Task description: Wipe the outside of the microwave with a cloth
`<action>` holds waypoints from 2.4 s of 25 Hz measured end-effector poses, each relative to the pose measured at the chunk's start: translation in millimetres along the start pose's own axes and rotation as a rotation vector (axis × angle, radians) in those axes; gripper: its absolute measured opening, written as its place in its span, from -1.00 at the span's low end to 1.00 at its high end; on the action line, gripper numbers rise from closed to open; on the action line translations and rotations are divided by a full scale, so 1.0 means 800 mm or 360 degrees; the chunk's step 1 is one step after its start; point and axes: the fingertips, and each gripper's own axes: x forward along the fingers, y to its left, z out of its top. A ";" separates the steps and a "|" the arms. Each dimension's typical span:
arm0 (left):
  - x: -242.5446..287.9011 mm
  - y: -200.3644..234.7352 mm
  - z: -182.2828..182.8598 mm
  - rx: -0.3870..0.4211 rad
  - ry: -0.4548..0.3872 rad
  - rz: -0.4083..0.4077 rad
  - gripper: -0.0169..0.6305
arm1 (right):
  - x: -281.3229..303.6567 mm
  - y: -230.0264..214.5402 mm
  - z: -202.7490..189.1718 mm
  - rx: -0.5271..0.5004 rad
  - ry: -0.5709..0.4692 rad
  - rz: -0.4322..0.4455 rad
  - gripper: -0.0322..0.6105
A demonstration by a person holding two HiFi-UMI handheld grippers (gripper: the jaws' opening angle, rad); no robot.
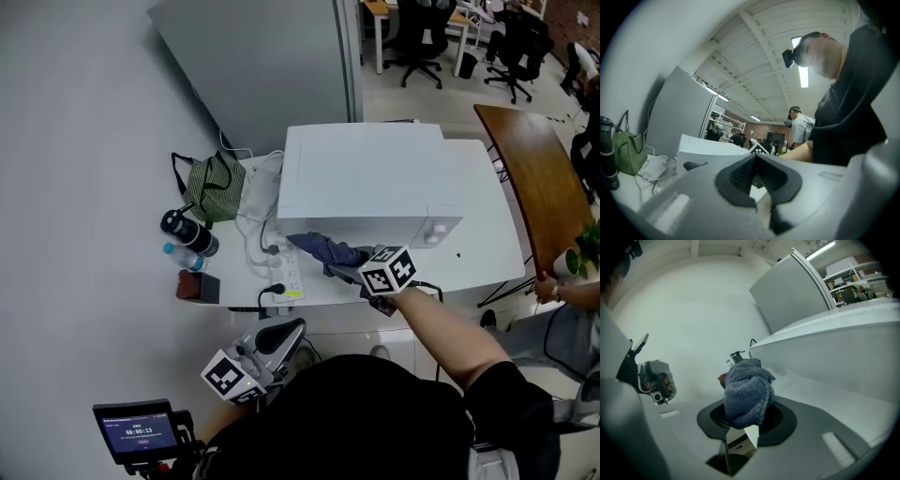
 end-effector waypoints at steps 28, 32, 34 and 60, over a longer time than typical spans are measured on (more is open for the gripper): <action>0.030 0.040 -0.033 -0.0070 0.0088 -0.0327 -0.94 | -0.154 -0.159 0.010 0.0403 -0.0424 -0.0578 -0.60; 0.047 0.025 -0.033 -0.0066 0.0120 -0.0387 -0.94 | -0.238 -0.192 -0.010 0.0493 -0.0513 -0.0726 -0.60; 0.050 0.021 -0.032 -0.0065 0.0121 -0.0397 -0.94 | -0.271 -0.205 -0.019 0.0531 -0.0559 -0.0784 -0.61; -0.164 0.124 -0.059 -0.0193 0.0007 0.0180 -0.94 | 0.194 -0.066 0.010 0.0387 -0.0090 -0.0109 -0.63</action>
